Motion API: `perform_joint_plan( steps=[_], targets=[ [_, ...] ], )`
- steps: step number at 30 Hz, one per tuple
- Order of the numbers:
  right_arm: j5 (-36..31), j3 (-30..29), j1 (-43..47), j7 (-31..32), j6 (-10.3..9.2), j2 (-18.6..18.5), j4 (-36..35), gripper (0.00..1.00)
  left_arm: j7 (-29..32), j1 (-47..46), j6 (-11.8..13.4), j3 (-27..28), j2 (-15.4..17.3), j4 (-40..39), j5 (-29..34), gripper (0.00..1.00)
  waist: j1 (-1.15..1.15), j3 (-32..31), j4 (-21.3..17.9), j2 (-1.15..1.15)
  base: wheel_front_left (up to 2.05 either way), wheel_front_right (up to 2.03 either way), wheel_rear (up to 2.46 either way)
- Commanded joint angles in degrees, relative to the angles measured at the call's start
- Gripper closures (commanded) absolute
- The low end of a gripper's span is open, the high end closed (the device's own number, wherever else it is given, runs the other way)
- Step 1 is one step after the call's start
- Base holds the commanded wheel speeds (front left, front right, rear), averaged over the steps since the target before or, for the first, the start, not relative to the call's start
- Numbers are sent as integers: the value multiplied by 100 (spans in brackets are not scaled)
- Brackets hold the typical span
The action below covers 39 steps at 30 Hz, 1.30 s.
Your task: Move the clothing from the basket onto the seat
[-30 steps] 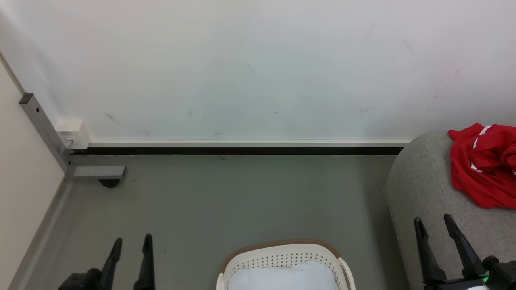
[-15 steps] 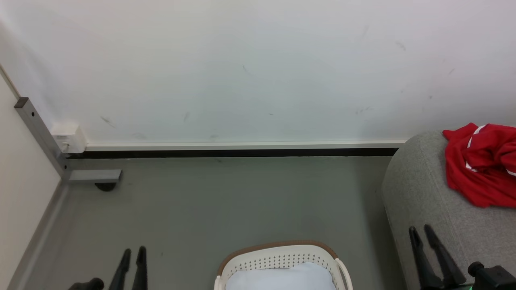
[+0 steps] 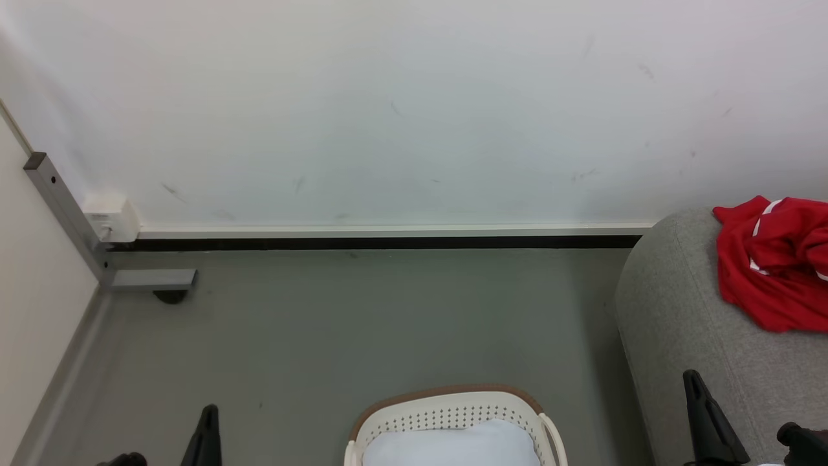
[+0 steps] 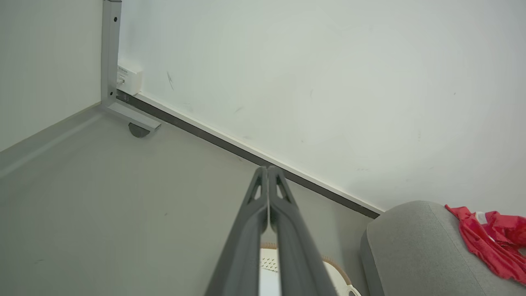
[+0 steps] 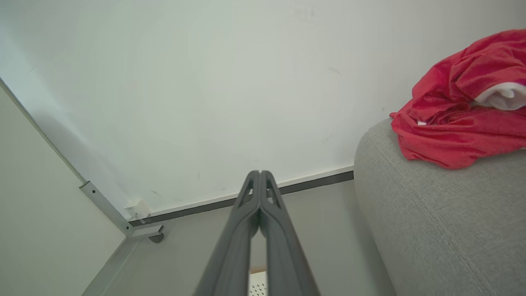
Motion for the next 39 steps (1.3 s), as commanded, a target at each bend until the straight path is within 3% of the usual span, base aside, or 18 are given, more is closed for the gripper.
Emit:
perform_joint_plan(
  steps=[1, 39],
  targets=[
    [266, -80, -166, 55, -2, -20, -69, 100, 69, -165, -9, 35, 33, -115, -297, 100, 0, 5, 5, 0, 0, 0, 0],
    [2831, -650, -378, 827, -5, 177, 7, 100, 851, -397, -31, 137, 49, -282, -3182, 100, 0, 109, 84, 0, 0, 0, 0]
  ],
)
